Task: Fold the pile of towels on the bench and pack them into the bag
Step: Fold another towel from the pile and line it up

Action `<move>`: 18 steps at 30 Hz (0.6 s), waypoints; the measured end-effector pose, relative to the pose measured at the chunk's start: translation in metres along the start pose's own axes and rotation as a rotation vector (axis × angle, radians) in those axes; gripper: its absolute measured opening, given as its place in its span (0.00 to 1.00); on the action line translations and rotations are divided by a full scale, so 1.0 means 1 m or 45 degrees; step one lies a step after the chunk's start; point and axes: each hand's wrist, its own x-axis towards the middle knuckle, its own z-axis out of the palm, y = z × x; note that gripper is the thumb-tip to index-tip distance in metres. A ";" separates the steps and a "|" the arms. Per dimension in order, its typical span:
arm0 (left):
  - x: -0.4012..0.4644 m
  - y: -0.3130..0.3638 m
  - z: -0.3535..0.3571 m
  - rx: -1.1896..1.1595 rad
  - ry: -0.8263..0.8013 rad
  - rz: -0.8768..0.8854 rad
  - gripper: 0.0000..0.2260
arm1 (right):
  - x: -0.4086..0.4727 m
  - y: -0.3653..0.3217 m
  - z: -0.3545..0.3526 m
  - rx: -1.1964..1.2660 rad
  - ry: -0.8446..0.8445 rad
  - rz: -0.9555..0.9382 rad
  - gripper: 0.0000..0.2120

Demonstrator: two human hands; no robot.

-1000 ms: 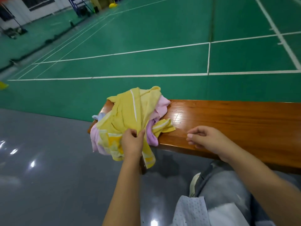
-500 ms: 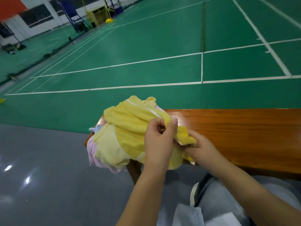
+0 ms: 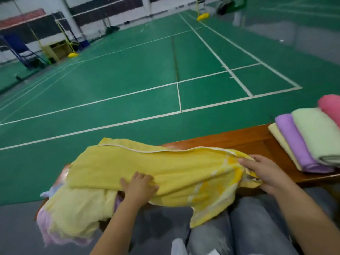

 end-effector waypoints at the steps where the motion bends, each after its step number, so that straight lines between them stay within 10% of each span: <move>1: -0.001 0.006 0.004 0.023 0.008 0.022 0.25 | 0.002 0.000 -0.006 0.073 0.052 -0.003 0.15; 10: -0.030 0.095 -0.005 -0.685 0.213 0.433 0.10 | -0.005 -0.033 -0.024 0.629 0.040 -0.154 0.25; 18: -0.061 0.170 -0.008 -0.906 0.091 0.681 0.10 | -0.015 -0.050 -0.020 0.449 0.049 -0.272 0.29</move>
